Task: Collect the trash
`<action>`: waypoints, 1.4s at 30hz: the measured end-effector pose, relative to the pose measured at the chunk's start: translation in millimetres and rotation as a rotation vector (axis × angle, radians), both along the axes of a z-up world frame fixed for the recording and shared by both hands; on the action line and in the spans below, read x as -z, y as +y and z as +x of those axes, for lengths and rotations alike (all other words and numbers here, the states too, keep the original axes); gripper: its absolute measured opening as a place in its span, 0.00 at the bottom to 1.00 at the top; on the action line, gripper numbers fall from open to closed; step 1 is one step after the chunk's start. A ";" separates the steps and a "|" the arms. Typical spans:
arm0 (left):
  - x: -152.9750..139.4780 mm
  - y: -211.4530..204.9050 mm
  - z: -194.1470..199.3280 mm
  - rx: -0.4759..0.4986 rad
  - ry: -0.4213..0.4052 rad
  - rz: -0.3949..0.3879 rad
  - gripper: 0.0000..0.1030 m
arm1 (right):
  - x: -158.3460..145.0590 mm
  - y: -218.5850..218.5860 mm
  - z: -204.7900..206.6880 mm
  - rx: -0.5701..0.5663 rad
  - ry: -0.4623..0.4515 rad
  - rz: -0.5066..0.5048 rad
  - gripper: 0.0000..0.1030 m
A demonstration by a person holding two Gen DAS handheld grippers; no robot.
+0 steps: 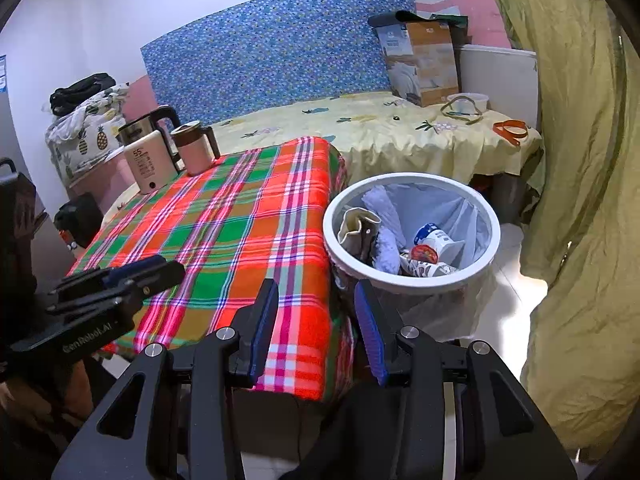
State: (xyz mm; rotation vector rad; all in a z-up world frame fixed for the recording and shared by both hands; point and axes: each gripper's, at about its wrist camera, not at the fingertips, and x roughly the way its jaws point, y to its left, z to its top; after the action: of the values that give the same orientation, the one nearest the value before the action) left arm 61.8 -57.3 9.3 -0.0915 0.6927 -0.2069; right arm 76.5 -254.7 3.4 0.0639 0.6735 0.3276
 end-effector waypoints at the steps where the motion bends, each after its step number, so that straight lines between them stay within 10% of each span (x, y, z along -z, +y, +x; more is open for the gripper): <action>1: 0.6 1.6 -2.4 -0.006 0.001 -0.001 0.28 | 0.3 0.5 -0.7 -0.001 0.000 0.001 0.41; 42: 7.7 8.4 -13.6 -0.055 0.005 0.015 0.28 | 5.1 10.9 -8.2 -0.022 0.006 0.001 0.41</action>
State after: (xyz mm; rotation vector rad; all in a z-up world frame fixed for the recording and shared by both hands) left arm 48.2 -48.9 1.6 -0.0968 0.6956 -0.1485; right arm 68.3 -243.9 -1.7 0.0585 0.6808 0.3492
